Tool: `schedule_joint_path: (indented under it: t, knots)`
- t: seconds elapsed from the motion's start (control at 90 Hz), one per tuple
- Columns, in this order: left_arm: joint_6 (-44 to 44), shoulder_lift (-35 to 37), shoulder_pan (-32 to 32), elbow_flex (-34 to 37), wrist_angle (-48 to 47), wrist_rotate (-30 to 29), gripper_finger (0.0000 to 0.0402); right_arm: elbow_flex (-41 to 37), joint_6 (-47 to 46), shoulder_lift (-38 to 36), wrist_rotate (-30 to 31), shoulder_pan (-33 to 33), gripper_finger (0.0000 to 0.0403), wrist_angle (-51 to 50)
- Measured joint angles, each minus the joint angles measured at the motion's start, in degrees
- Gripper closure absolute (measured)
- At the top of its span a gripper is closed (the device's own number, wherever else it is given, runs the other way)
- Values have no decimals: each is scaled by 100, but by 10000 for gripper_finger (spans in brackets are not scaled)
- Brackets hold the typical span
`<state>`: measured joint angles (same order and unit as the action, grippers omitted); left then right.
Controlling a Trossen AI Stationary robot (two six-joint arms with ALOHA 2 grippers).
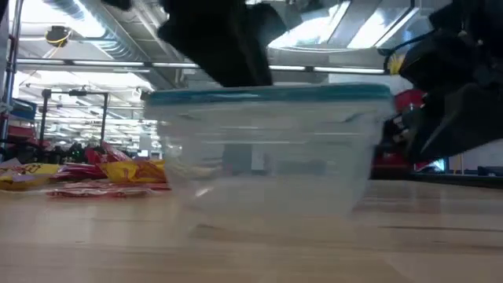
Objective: Sort candy
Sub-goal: Open the square transparent food container
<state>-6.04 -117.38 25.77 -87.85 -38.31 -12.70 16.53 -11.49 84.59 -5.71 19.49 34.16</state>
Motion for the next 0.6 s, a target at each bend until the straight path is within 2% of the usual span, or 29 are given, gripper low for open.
schedule_joint_path:
  t: [0.167, 0.244, 0.344, 0.467, 0.6]
  knots:
    - [104, 138, 140, -144, -219, -404, 330, 9, 44, 923, -330, 0, 296, 1352]
    - [257, 177, 143, -290, -285, -486, 333, 97, 88, 1200, -351, -11, 269, 1653]
    - [284, 166, 120, -418, -275, -523, 334, 290, 142, 1418, -352, -27, 241, 1678]
    - [365, 164, 31, -425, -257, -551, 334, 421, 244, 1439, -495, -84, 225, 1653]
    - [1481, 164, -165, -430, -192, -800, 334, 433, 334, 1246, -500, -346, 224, 795]
